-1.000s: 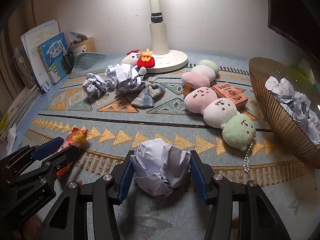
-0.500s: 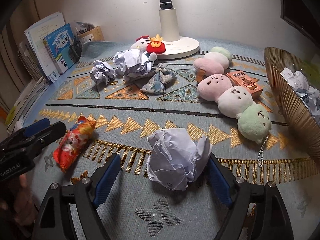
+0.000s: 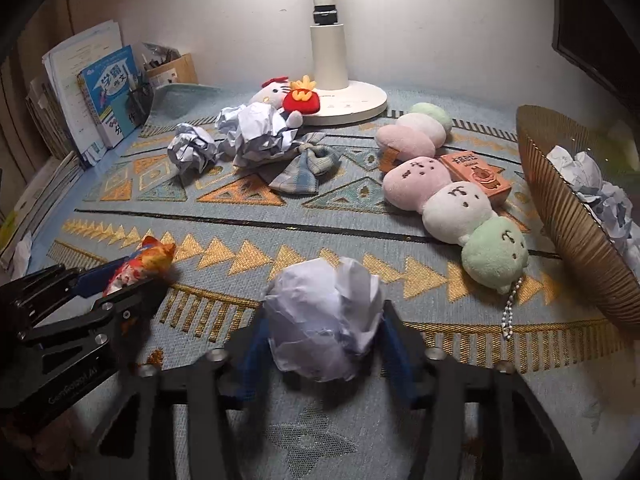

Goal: Organize objects
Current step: 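Carry the red plush and paper ball over the amber bowl with both tools, then open both tools to drop the red plush and paper ball into the bowl, then move both open tools back over the rug, then grasp a paper ball by Hello Kitty with the right tool while the left grasps another, then carry both held paper balls over the amber glass bowl, then open both tools to drop the paper balls into the bowl, then move both open tools back over the rug toward Hello Kitty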

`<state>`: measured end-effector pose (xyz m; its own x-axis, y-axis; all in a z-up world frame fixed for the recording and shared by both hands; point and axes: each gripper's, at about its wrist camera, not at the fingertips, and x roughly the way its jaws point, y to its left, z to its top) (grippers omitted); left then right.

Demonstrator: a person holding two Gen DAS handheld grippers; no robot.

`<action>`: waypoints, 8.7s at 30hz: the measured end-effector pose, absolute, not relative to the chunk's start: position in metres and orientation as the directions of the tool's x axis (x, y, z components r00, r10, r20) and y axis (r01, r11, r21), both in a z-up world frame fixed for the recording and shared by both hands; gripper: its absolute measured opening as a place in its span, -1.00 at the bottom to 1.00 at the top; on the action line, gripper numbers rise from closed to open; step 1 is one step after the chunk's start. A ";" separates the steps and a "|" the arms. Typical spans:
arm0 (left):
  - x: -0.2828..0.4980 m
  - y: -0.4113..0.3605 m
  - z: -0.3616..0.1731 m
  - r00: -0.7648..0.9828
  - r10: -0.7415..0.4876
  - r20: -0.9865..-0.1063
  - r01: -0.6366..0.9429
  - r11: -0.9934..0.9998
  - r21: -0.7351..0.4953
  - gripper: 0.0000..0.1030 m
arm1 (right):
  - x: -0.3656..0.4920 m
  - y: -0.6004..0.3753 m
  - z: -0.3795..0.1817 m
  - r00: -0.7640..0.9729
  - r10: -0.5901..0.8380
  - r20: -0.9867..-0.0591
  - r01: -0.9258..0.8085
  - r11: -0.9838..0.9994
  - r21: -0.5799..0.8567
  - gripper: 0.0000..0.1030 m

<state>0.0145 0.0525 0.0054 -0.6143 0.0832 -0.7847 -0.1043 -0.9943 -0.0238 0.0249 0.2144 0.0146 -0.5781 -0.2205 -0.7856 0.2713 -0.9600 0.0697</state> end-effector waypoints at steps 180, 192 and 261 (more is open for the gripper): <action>0.023 0.032 0.013 -0.672 0.156 -0.724 -0.062 -0.986 -0.155 -0.23 | 0.043 0.246 0.035 -0.621 -0.417 -0.664 0.316 -0.908 0.275 -0.06; 0.018 0.181 0.100 -0.716 0.360 -0.598 -0.291 -0.933 -0.214 -0.23 | 0.050 0.396 0.149 -0.811 -0.110 -0.575 0.042 -0.991 0.130 -0.05; 0.017 -0.026 0.008 -0.661 0.172 -0.730 0.092 -0.947 -0.307 0.75 | 0.029 0.220 0.021 -0.652 -0.203 -0.731 0.278 -0.960 0.019 0.72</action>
<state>0.0170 -0.0256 0.0084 -0.6610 0.1723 -0.7304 0.0921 -0.9473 -0.3068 0.0287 0.2202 0.0213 -0.6517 -0.2031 -0.7308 0.2781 -0.9604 0.0189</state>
